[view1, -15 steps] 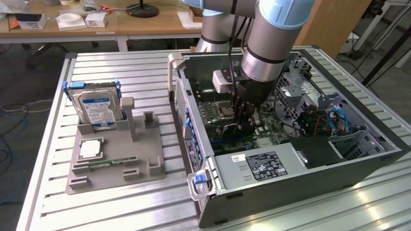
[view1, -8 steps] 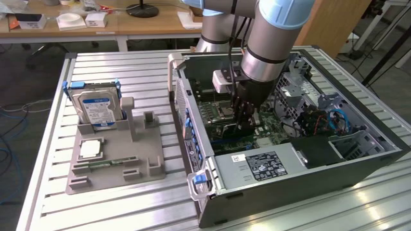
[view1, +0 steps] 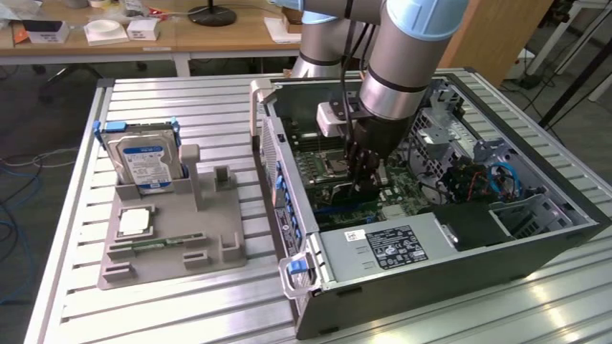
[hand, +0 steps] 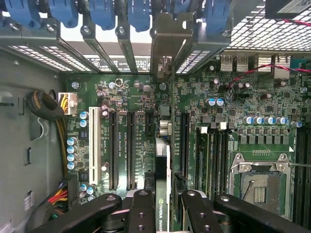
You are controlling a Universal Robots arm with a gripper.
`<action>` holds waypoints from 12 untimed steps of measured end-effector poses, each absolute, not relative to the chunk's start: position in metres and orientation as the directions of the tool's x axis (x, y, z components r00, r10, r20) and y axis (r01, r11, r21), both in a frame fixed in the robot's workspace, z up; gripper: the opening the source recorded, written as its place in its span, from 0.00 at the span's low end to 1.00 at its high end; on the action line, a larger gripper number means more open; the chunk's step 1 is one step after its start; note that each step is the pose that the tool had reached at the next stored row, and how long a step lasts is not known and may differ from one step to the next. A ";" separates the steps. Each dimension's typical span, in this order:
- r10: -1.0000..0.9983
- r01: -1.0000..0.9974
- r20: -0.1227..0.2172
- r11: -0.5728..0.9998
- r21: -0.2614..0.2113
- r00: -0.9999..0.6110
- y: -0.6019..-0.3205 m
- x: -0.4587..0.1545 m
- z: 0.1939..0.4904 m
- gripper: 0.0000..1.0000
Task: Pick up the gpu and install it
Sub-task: 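Insert the gpu into the slot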
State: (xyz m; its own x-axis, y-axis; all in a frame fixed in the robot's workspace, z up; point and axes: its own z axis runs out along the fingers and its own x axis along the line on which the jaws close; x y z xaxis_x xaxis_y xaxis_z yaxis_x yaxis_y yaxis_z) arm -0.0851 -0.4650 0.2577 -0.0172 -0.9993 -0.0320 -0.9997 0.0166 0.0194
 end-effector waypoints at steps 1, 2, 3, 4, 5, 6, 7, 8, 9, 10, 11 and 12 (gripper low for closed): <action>-0.999 -1.000 -0.032 0.017 0.019 -0.017 -0.465 -0.085 0.258 0.26; -0.999 -1.000 -0.032 0.017 0.019 -0.017 -0.465 -0.085 0.258 0.26; -0.999 -1.000 -0.032 0.017 0.019 -0.017 -0.465 -0.085 0.258 0.26; -0.999 -1.000 -0.032 0.017 0.019 -0.017 -0.465 -0.085 0.258 0.26; -0.999 -1.000 -0.032 0.017 0.020 -0.017 -0.464 -0.085 0.258 0.26; -0.999 -1.000 -0.032 0.017 0.020 -0.017 -0.464 -0.085 0.258 0.26; -0.999 -1.000 -0.032 0.017 0.020 -0.017 -0.463 -0.085 0.258 0.26; -0.999 -1.000 -0.032 0.017 0.020 -0.017 -0.463 -0.085 0.258 0.26; -0.999 -1.000 -0.032 0.017 0.020 -0.017 -0.463 -0.085 0.258 0.26; -0.999 -1.000 -0.032 0.017 0.020 -0.017 -0.463 -0.085 0.258 0.26; -0.999 -1.000 -0.031 0.017 0.019 -0.017 -0.463 -0.085 0.258 0.26; -0.999 -1.000 -0.030 0.017 0.019 -0.017 -0.463 -0.085 0.257 0.26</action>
